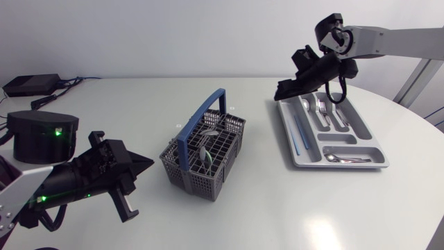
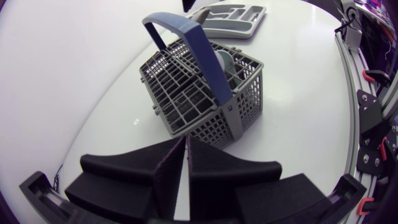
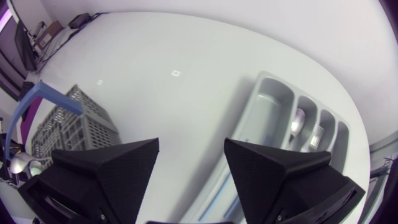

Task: Unload the cutlery basket into the drawer organizer.

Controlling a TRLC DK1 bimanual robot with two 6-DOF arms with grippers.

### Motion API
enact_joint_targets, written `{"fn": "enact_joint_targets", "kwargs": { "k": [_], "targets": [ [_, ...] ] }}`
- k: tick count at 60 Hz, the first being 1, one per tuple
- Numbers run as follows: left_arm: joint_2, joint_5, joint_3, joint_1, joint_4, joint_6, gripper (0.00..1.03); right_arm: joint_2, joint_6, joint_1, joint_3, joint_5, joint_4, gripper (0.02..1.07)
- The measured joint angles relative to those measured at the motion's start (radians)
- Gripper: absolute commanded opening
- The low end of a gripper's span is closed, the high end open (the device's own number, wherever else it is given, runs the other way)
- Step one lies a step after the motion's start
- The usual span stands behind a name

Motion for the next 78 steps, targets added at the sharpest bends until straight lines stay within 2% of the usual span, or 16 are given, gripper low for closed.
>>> {"fn": "enact_joint_targets", "kwargs": {
  "k": [10,16,32,48,78],
  "targets": [
    [-0.004,0.009,-0.019,-0.007,0.008,0.033,0.21,0.003,0.044,0.073,-0.005,-0.029,0.011,0.8],
    [0.034,0.011,-0.027,-0.005,0.051,0.048,0.21,0.016,0.068,0.102,-0.005,-0.036,0.018,0.8],
    [0.24,0.015,-0.031,0.045,0.212,0.079,0.21,0.073,0.105,0.151,-0.005,-0.063,0.036,0.55],
    [0.385,0.016,-0.024,0.064,0.308,0.093,0.21,0.102,0.13,0.17,-0.006,-0.108,0.041,0.55],
    [0.583,0.0,0.122,0.035,0.326,0.088,0.21,0.001,0.137,0.138,-0.18,-0.124,0.074,0.55]
  ]
}}
